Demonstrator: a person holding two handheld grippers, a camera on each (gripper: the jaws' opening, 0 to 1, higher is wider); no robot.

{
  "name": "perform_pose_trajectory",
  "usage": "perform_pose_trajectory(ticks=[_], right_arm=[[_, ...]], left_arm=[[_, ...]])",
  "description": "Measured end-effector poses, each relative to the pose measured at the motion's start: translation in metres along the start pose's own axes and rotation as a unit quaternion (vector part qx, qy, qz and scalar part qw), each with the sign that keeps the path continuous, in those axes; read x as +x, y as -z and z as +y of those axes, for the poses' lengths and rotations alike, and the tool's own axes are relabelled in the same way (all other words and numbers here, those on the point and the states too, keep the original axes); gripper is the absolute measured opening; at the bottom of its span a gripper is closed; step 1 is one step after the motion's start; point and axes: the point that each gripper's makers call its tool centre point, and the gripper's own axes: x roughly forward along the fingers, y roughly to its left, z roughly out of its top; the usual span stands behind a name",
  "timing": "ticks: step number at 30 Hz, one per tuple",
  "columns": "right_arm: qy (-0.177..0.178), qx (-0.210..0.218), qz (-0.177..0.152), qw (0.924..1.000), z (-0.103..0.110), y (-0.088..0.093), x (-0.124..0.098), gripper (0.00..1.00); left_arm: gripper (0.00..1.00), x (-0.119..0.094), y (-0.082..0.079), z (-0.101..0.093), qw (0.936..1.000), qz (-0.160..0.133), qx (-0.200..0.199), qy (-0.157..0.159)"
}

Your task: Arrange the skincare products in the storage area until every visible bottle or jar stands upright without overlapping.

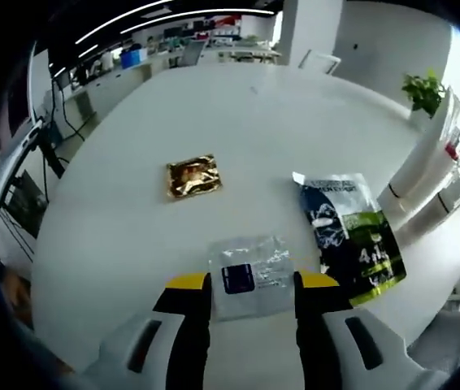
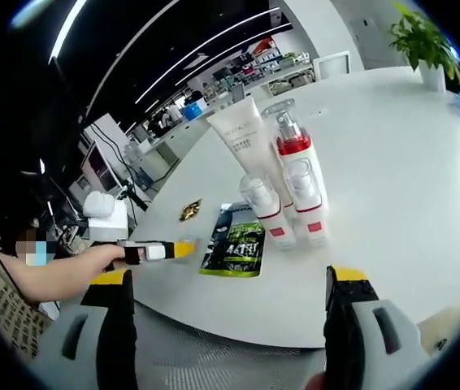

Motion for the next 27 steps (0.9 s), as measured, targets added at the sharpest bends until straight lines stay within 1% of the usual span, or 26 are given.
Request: perform_pose_trajectory(ticks=[5, 13, 22, 27], right_arm=[[0.0, 0.0, -0.001, 1.0, -0.0004, -0.0003, -0.0001, 0.98], [0.0, 0.0, -0.003, 1.0, 0.0001, -0.0009, -0.0002, 0.98], [0.001, 0.0, -0.003, 1.0, -0.0004, -0.001, -0.0001, 0.98], [0.002, -0.001, -0.002, 1.0, -0.0009, -0.0009, -0.0001, 0.98]], left_arm=[[0.38, -0.0002, 0.0055, -0.0047, 1.0, 0.005, 0.006, 0.005], [0.38, 0.0033, 0.004, -0.0032, 0.9999, 0.006, 0.009, 0.003], [0.38, 0.0048, 0.0076, -0.0073, 0.9997, 0.012, 0.017, 0.009], [0.44, 0.0045, 0.0063, -0.0075, 0.9998, 0.009, 0.014, 0.009]])
